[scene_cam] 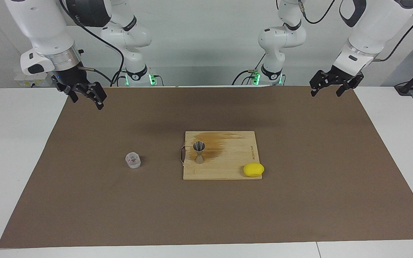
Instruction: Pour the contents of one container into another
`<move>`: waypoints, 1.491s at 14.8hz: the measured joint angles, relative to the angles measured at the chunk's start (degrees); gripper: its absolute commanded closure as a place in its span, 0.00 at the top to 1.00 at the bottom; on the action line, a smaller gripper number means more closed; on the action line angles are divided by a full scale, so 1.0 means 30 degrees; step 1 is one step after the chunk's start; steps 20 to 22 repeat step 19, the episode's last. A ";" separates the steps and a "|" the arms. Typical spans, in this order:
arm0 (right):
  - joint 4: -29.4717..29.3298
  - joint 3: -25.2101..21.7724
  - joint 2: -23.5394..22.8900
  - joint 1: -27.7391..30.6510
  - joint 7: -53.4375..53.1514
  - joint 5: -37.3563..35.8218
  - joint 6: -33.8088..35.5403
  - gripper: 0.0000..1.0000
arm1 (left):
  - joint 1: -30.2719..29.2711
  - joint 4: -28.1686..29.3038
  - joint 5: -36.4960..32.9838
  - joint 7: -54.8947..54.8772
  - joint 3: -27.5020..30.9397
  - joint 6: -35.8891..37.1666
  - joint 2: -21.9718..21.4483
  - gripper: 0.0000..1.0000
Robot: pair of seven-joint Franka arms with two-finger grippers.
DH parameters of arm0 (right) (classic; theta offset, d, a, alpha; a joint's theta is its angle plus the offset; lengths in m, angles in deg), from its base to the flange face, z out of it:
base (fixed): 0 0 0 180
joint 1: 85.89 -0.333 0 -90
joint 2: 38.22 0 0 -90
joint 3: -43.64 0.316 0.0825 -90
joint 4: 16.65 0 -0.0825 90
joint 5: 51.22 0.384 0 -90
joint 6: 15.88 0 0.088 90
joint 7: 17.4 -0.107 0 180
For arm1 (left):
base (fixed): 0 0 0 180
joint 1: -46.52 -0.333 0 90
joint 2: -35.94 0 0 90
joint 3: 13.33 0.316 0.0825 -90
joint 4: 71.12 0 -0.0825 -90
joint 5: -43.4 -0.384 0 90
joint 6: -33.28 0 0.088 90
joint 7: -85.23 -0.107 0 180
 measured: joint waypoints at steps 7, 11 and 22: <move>0.1118 0.0101 0.0371 -0.0084 0.1000 0.0495 -0.0309 1.00 | 0.0000 0.0001 0.0000 0.0000 -0.0002 -0.0001 0.0000 1.00; 0.1151 0.0148 0.0403 -0.0184 0.1082 0.0561 -0.0335 1.00 | 0.0000 0.0000 0.0000 0.0000 -0.0008 -0.0262 -0.0001 1.00; 0.1207 0.0129 0.0408 -0.0194 0.2428 0.0541 -0.0340 1.00 | 0.0000 0.0001 0.0000 0.0000 -0.0004 -0.0289 -0.0002 1.00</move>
